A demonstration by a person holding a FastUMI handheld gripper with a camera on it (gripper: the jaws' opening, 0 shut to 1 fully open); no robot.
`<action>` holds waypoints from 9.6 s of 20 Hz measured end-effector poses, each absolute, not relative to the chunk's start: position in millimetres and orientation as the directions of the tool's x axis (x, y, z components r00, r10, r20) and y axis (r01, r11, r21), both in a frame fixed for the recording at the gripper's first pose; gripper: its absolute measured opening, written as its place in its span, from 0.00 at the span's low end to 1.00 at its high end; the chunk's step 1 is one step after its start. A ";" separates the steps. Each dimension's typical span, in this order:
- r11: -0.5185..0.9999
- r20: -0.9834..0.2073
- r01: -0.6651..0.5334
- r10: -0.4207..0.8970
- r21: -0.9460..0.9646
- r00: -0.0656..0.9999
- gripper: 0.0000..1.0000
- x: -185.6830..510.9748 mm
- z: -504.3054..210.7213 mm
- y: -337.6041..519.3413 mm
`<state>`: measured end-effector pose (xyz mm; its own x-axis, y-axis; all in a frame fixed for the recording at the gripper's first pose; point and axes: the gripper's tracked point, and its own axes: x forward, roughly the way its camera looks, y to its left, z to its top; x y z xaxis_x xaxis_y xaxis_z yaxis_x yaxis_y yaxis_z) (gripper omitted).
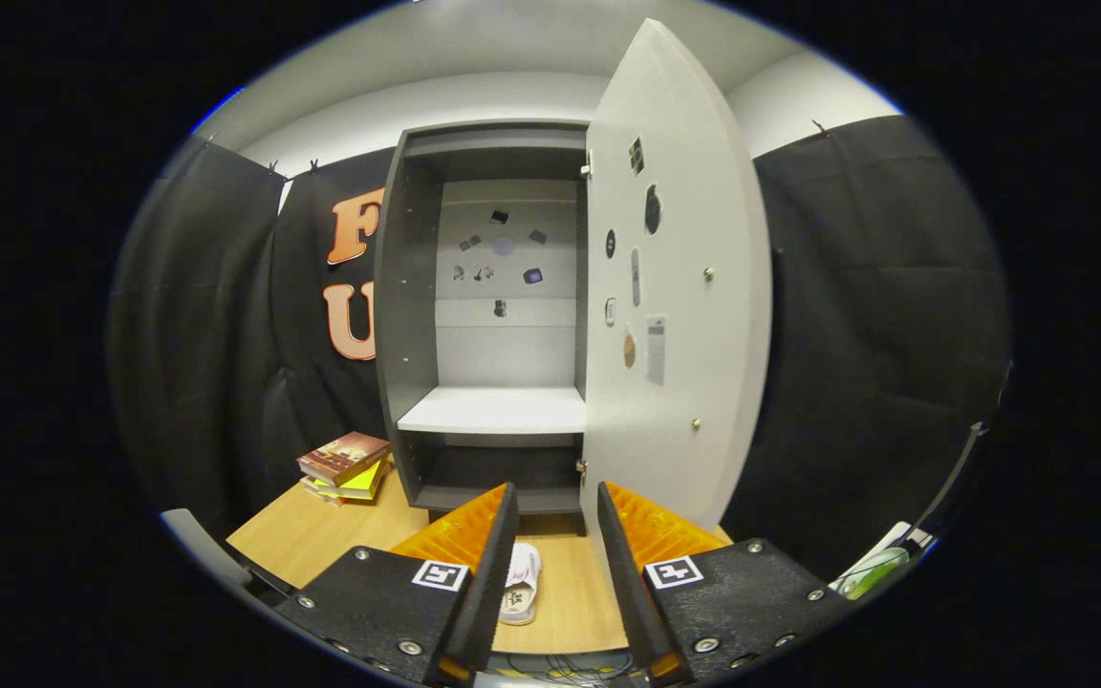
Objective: Open the shoe cabinet door, grab the shoes and put them into the shoe cabinet, then close the shoe cabinet door.
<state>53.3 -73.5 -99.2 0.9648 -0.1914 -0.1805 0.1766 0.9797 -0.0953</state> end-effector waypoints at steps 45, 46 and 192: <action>0.979 -0.747 0.132 0.028 0.154 0.665 0.73 206.3 -505.3 -32.6; 0.978 -0.750 0.138 0.028 0.157 0.661 0.69 208.1 -507.6 -33.6; 0.968 -0.212 0.235 -0.249 -0.088 0.945 0.93 4.1 -0.3 -187.2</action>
